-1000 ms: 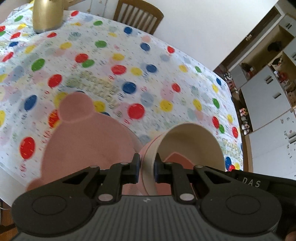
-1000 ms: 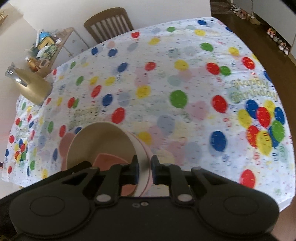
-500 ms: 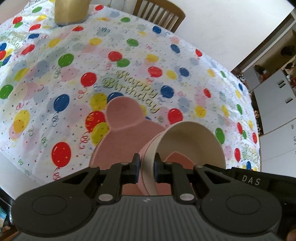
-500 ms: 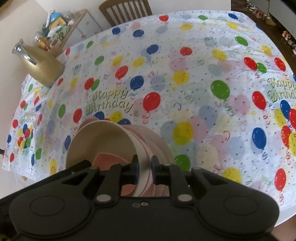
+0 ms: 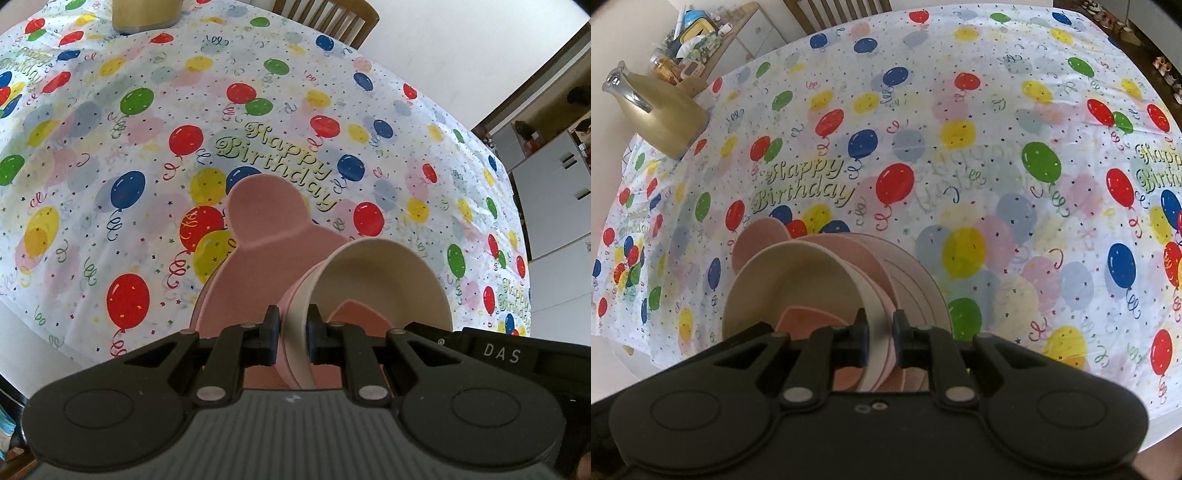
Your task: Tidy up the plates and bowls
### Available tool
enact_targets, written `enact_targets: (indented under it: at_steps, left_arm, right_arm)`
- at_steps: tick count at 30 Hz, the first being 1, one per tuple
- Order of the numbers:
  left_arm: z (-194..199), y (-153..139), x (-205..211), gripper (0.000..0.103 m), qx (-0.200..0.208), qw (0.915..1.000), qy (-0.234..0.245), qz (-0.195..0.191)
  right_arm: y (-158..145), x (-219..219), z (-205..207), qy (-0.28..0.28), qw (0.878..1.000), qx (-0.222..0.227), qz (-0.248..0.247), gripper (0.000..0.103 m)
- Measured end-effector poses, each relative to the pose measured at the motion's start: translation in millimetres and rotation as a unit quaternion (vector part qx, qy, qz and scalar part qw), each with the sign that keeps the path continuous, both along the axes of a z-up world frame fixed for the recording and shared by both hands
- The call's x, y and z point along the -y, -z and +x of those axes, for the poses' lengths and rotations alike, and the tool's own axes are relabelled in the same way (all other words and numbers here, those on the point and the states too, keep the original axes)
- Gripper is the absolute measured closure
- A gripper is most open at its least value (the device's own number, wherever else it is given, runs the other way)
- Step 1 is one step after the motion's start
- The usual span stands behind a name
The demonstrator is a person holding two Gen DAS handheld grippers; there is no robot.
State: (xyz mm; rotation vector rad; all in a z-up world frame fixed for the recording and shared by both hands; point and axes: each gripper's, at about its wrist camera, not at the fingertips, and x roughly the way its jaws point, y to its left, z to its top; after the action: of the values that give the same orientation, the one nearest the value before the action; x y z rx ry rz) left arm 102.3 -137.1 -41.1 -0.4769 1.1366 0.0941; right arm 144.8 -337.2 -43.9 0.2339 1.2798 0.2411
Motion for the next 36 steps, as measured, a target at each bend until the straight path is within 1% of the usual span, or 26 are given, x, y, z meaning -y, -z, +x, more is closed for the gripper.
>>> enact_targets:
  at_steps: [8, 10, 14, 17, 21, 23, 25, 27, 32, 35, 36]
  left_arm:
    - [0.5, 7.1, -2.0, 0.089, -0.006, 1.0, 0.001, 0.0]
    - [-0.9, 7.4, -1.7, 0.089, -0.005, 1.0, 0.004, 0.002]
    - [-4.8, 1.0, 3.8, 0.089, 0.006, 0.9993, 0.012, 0.034]
    - [-7.7, -0.6, 3.6, 0.089, 0.009, 0.9993, 0.013, 0.034]
    - [-12.2, -3.6, 5.2, 0.088, 0.015, 0.999, 0.016, 0.038]
    - [-14.3, -6.4, 6.7, 0.087, 0.02, 0.9989, 0.017, 0.04]
    - [-16.5, -9.3, 8.0, 0.081, 0.025, 0.9987, 0.02, 0.041]
    - [-19.5, -13.2, 9.8, 0.078, 0.033, 0.9982, 0.022, 0.045]
    - [-27.2, -22.0, 14.5, 0.077, 0.049, 0.997, 0.03, 0.053]
    - [-34.2, -28.5, 19.8, 0.076, 0.063, 0.9953, 0.04, 0.062]
    - [-36.5, -30.3, 21.8, 0.075, 0.068, 0.9948, 0.042, 0.064]
  right_arm:
    - [1.7, 0.4, 0.7, -0.006, 1.0, -0.004, 0.01, 0.087]
    - [-1.2, 1.9, -0.6, -0.007, 1.0, 0.005, 0.01, 0.078]
    - [-10.3, 4.0, -5.1, -0.022, 0.999, 0.024, 0.014, 0.078]
    - [-16.5, 6.7, -10.1, -0.03, 0.999, 0.039, 0.013, 0.076]
    - [-18.8, 11.6, -14.1, -0.031, 0.998, 0.043, 0.018, 0.074]
    - [-20.6, 13.9, -17.1, -0.033, 0.998, 0.049, 0.019, 0.074]
    - [-23.2, 15.0, -21.1, -0.038, 0.997, 0.059, 0.02, 0.073]
    - [-25.7, 15.9, -25.8, -0.045, 0.996, 0.071, 0.019, 0.071]
    - [-31.8, 19.8, -36.7, -0.058, 0.994, 0.093, 0.023, 0.068]
    - [-37.9, 22.3, -45.7, -0.072, 0.991, 0.115, 0.021, 0.067]
    - [-40.3, 23.4, -48.7, -0.078, 0.989, 0.121, 0.022, 0.066]
